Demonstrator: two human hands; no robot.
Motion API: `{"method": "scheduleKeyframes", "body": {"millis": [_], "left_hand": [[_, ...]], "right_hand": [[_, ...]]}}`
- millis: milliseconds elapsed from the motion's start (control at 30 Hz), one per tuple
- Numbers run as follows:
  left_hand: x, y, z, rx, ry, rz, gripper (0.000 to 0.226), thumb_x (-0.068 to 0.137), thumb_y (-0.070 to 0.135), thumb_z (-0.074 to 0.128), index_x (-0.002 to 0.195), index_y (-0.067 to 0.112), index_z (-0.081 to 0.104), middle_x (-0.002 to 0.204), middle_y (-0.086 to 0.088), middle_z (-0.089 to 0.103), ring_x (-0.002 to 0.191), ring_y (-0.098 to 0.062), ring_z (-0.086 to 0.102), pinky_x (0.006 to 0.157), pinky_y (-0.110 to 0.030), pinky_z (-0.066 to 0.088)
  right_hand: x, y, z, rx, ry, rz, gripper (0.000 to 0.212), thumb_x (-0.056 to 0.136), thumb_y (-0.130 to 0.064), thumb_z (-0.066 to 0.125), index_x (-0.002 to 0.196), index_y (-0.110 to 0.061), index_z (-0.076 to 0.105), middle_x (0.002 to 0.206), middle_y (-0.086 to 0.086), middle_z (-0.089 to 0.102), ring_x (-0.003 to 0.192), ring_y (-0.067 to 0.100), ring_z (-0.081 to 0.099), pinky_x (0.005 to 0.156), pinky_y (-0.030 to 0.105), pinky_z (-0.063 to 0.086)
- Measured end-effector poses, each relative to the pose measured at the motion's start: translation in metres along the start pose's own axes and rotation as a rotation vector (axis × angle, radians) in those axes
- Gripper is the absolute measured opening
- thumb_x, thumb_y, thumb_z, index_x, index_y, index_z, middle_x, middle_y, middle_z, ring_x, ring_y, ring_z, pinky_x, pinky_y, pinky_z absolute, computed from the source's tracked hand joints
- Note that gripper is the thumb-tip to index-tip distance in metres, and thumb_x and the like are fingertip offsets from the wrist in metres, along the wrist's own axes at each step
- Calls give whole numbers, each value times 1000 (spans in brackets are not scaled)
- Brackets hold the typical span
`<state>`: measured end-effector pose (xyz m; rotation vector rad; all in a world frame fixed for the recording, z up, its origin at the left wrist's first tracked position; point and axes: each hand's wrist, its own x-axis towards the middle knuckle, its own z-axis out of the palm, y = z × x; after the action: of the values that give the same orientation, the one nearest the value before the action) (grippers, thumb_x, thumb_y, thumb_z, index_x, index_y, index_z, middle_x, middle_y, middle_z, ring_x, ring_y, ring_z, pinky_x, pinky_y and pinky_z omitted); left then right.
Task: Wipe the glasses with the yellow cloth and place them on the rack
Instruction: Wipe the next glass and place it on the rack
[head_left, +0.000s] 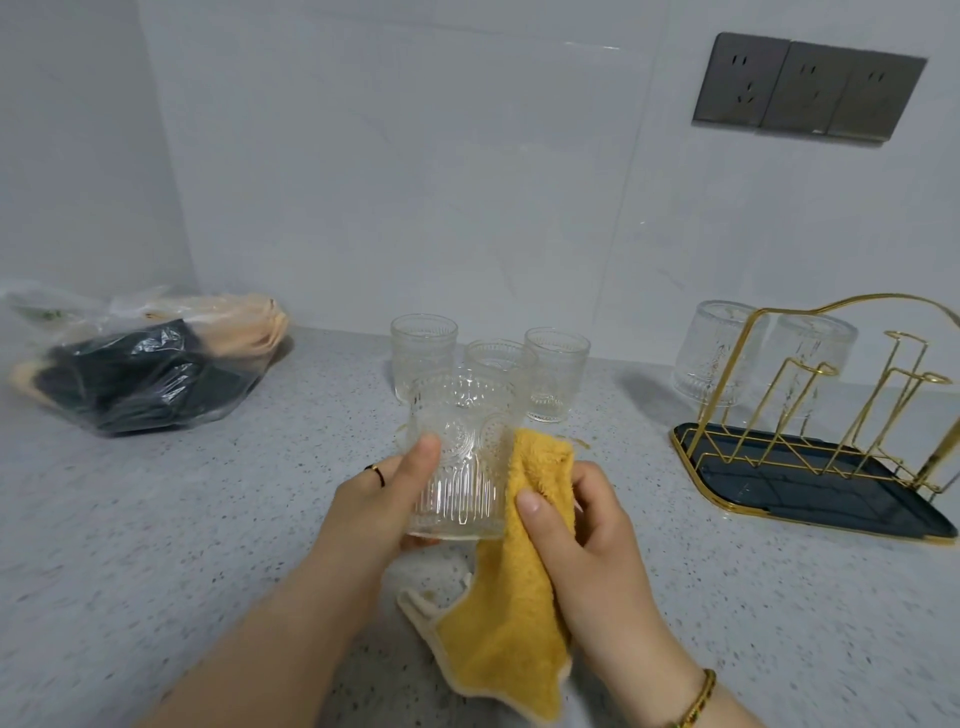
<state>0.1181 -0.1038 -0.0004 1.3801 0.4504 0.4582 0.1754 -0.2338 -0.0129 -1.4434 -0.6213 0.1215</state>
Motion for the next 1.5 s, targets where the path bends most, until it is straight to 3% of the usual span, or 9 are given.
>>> {"method": "scheduleKeyframes", "body": {"millis": [100, 200, 300, 433, 833, 1033, 1133, 1333, 1500], "left_hand": [[-1, -4, 2, 78, 50, 45, 58, 67, 61, 56, 102, 16, 67, 85, 1, 75, 85, -15, 70, 81, -33, 56], [-8, -8, 8, 167, -45, 5, 96, 50, 82, 54, 125, 22, 53, 116, 4, 65, 109, -16, 60, 100, -41, 45], [-12, -9, 13, 145, -38, 5, 109, 31, 74, 72, 123, 20, 53, 112, 3, 67, 105, -17, 63, 95, -42, 49], [-11, -12, 17, 153, -30, 21, 57, 52, 46, 83, 98, 19, 65, 78, 4, 75, 74, -13, 70, 69, -27, 53], [1, -9, 7, -150, -132, -5, 54, 55, 34, 66, 100, 4, 62, 84, -4, 76, 79, -16, 72, 72, -26, 58], [-8, -11, 12, 128, -185, 23, 53, 44, 47, 69, 88, 16, 69, 83, 0, 75, 82, -19, 71, 79, -36, 53], [-13, -12, 18, 135, -221, 47, 47, 43, 43, 69, 83, 18, 66, 75, 7, 75, 73, -11, 71, 67, -24, 53], [-3, -12, 10, -3, -95, 68, 69, 40, 47, 69, 98, 10, 68, 89, -7, 75, 87, -23, 71, 86, -42, 53], [1, -11, 4, -73, -75, 34, 68, 50, 41, 73, 106, 4, 64, 96, -9, 73, 87, -18, 71, 82, -32, 55]], "right_hand": [[1, 5, 1, -249, 61, -174, 16, 65, -51, 56, 79, -43, 55, 93, -14, 58, 91, -3, 54, 79, 9, 42], [0, 9, 6, -395, 78, -267, 18, 67, -49, 48, 83, -40, 48, 107, -18, 48, 104, -17, 40, 83, -3, 29], [-1, 11, 6, -361, 90, -268, 17, 69, -50, 44, 82, -40, 48, 97, -17, 51, 96, -11, 47, 78, 1, 34], [2, 4, -2, -213, 162, -211, 29, 65, -56, 43, 85, -37, 48, 81, -15, 55, 76, -6, 53, 66, 6, 39], [5, -7, -9, -170, -8, 23, 18, 83, -16, 59, 67, -16, 52, 51, -10, 47, 47, 1, 42, 46, 11, 36], [5, -12, -16, -184, 106, -237, 21, 64, -46, 55, 84, -44, 60, 96, -21, 61, 93, -4, 56, 79, 11, 44], [9, -16, -21, -89, 203, -163, 11, 72, -37, 61, 78, -30, 57, 75, -19, 61, 68, -7, 55, 62, 8, 45], [8, -10, -14, -161, 0, -21, 14, 83, -16, 59, 70, -17, 53, 56, -9, 51, 50, -1, 47, 49, 10, 40], [2, -6, -8, -253, -28, -204, 11, 68, -39, 60, 74, -31, 60, 70, -19, 59, 67, -3, 54, 62, 7, 40]]}}
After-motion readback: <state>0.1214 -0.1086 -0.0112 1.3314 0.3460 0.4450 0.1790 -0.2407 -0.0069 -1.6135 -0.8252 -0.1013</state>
